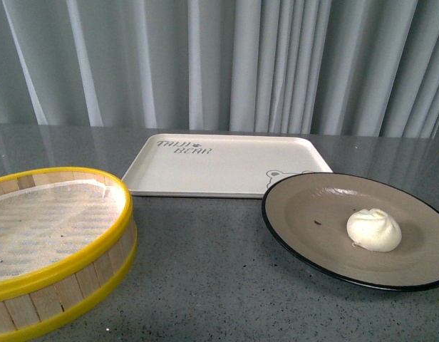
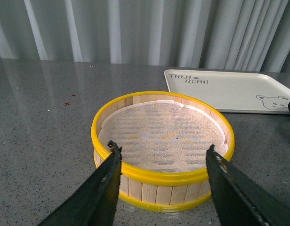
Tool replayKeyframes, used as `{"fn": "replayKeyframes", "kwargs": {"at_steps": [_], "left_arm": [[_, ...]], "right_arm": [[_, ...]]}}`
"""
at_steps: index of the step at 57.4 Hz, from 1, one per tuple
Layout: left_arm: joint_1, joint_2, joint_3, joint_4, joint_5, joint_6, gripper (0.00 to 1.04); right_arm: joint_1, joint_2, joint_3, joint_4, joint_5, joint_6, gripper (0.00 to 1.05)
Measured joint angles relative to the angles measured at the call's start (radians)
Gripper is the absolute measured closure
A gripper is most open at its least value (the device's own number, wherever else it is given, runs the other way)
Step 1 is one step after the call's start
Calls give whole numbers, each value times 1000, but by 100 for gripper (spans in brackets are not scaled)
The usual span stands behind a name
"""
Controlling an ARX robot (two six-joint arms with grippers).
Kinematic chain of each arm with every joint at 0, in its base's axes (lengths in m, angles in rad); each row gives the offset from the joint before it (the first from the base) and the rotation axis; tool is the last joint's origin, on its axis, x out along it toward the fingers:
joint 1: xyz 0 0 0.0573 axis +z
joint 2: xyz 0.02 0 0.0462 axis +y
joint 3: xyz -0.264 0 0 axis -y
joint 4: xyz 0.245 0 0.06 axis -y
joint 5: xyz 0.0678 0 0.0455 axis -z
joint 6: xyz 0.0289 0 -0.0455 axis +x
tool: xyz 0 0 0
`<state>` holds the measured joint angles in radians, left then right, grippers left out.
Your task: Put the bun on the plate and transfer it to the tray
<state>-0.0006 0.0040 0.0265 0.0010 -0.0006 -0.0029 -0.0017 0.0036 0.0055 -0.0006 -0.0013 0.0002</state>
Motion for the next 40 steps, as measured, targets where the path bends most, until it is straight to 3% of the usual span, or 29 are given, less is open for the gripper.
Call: {"fn": "replayKeyframes", "kwargs": {"at_steps": [13,32,38,40], "left_arm": [[0,0,0,0,0,0,6],[0,0,0,0,0,0,7],[0,0,0,0,-1,0,7],[0,0,0,0,-1,0,7]], "right_arm": [[0,0,0,0,0,0,8],[0,0,0,0,0,0,8],[42,58,6,75,184,-110,8],[31,113,18,139,186,-151,8]]}}
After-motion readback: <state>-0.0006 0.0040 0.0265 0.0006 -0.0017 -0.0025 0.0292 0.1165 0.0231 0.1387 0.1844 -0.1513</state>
